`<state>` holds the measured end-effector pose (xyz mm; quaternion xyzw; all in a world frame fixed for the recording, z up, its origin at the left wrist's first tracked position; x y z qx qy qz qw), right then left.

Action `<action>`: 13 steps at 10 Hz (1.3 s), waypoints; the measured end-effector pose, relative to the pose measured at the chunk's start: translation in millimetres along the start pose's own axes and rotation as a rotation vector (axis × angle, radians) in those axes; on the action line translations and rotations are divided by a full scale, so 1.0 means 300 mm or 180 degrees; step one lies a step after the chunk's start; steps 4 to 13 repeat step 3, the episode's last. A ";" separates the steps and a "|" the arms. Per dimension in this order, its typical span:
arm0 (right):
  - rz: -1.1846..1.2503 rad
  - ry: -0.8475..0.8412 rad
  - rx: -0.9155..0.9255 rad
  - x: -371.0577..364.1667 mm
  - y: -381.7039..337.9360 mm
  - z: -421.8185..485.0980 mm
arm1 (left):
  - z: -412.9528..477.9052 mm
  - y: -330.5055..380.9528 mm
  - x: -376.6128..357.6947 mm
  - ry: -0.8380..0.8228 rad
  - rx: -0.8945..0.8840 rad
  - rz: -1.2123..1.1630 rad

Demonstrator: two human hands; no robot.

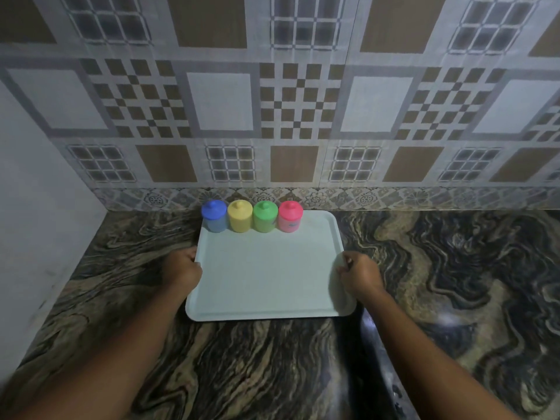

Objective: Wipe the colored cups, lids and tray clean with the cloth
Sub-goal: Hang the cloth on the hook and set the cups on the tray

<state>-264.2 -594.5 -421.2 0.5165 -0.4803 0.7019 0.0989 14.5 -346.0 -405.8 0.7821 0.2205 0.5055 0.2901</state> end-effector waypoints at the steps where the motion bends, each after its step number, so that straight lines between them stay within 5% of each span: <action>1: 0.0084 0.0057 -0.0067 -0.011 -0.008 0.047 | 0.032 0.007 -0.012 0.0019 -0.0034 -0.0037; 13: 0.0113 0.0022 -0.0089 -0.055 -0.026 0.062 | 0.095 -0.013 -0.035 0.0072 0.0032 -0.0217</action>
Point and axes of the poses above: each hand's wrist, its own z-axis towards the middle knuckle, its own x-axis out of the back of the hand, y = z × x, the point moved 1 cm from there along z, towards the middle knuckle, and after that the axes turned 13 degrees about x, right-handed, at the moved point
